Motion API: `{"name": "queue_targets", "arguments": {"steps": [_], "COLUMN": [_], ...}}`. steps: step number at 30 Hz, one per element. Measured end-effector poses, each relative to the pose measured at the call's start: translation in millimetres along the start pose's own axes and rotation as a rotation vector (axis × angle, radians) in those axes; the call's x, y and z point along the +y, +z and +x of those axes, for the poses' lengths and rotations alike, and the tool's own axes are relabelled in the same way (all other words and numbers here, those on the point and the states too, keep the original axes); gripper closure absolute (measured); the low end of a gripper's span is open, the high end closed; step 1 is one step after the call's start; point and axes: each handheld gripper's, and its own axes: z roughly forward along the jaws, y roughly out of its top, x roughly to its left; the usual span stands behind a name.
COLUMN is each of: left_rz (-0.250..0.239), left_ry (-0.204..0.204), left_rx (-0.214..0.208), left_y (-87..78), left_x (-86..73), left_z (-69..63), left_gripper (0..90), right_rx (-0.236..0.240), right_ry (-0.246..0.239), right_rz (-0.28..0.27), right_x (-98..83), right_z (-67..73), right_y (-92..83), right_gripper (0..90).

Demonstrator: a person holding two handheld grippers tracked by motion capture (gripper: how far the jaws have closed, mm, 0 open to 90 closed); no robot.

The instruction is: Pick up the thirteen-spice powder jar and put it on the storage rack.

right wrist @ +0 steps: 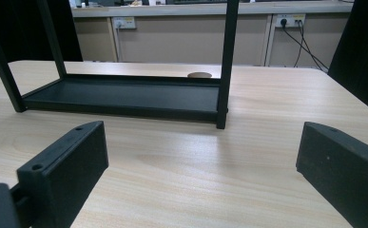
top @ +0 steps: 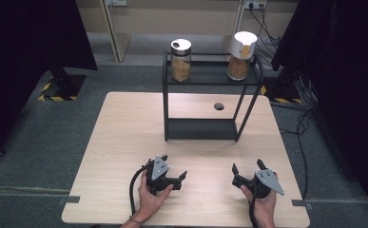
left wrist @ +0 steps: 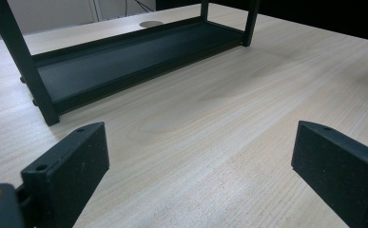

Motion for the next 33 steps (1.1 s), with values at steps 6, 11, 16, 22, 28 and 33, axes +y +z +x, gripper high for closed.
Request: {"name": "queue_targets", "arguments": {"steps": [6, 11, 16, 22, 28, 33], "left_rz": [0.000, 0.000, 0.000, 0.003, 0.003, 0.003], "left_ry": [-0.001, 0.000, 0.001, 0.004, 0.006, 0.007], "left_rx": [0.000, 0.000, 0.001, 0.000, -0.001, -0.001], "left_y": [0.2, 0.2, 0.2, 0.2, 0.2, 0.2], "left_x": [0.0, 0.0, 0.1, 0.5, 0.6, 0.6], "left_z": [-0.6, -0.6, -0.8, -0.6, -0.6, -0.9], "left_gripper": [4.4, 4.4, 4.4, 4.4, 4.4, 4.3], "right_rx": [-0.002, -0.003, -0.004, -0.005, -0.006, -0.007], "right_ry": [0.001, 0.004, 0.003, 0.002, 0.002, 0.003], "right_rz": [-0.002, -0.002, -0.002, -0.004, -0.006, -0.008], "right_x": [-0.4, -0.3, -0.5, -0.8, -1.2, -1.4], "right_z": [0.2, 0.2, 0.4, 0.6, 0.9, 1.0], "right_y": [-0.3, -0.2, -0.3, -0.5, -0.6, -0.8], "right_gripper": [3.5, 3.4, 3.5, 3.4, 3.5, 3.4]}}
